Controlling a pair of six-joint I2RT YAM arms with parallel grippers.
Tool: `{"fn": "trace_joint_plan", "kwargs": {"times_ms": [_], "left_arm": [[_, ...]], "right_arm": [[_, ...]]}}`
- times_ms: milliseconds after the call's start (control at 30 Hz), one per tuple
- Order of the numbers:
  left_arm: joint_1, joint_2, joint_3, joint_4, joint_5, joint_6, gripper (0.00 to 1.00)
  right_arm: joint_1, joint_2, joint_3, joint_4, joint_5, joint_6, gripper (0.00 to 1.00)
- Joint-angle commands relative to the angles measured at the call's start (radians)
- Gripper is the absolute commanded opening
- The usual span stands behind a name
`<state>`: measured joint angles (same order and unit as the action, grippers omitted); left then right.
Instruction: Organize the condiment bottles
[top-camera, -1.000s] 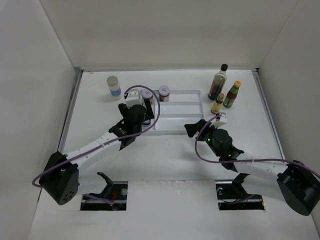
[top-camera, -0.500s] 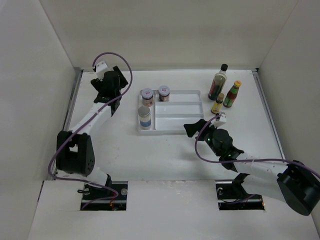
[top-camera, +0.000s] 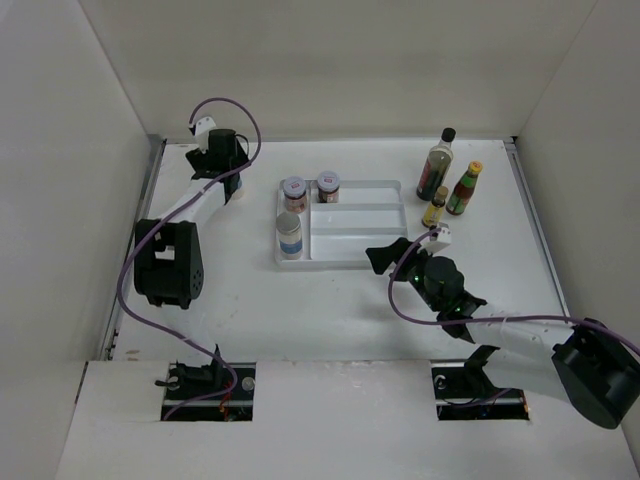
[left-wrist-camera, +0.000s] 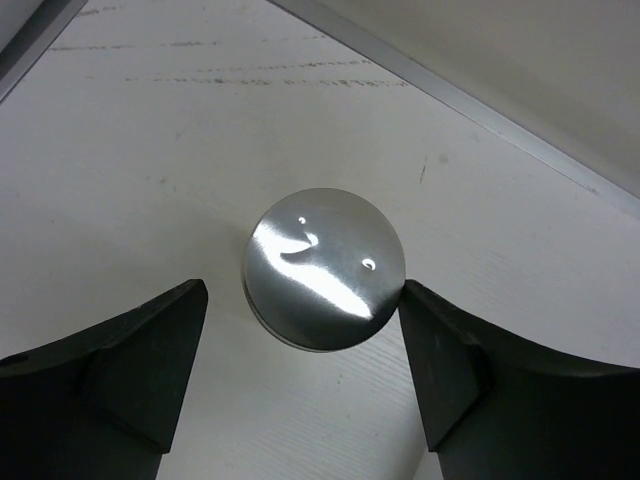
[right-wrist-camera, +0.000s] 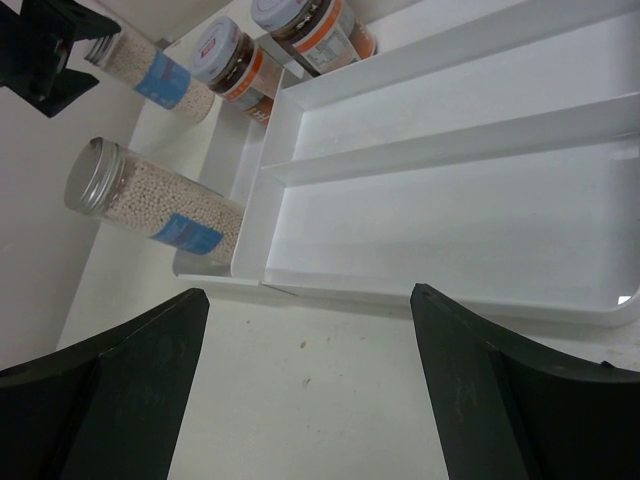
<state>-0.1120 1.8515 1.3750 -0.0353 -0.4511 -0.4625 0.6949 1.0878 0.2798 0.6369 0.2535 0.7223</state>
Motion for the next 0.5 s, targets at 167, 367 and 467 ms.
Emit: {"fn": "trace_joint_plan", "kwargs": {"times_ms": [167,367,467], "left_arm": [[0.016,0.003,0.049,0.018,0.0,0.021,0.5],[-0.001,-0.132,-0.043,0.093,-0.049,0.041,0.36],[-0.039,-0.242,-0.089,0.144,-0.093,0.062,0.35]], "right_arm": [[0.005,0.001,0.039,0.06,-0.014,-0.001,0.89],[0.005,-0.003,0.039,0.06,-0.014,-0.001,0.89],[0.007,-0.002,0.039,0.06,-0.014,-0.001,0.89]]}}
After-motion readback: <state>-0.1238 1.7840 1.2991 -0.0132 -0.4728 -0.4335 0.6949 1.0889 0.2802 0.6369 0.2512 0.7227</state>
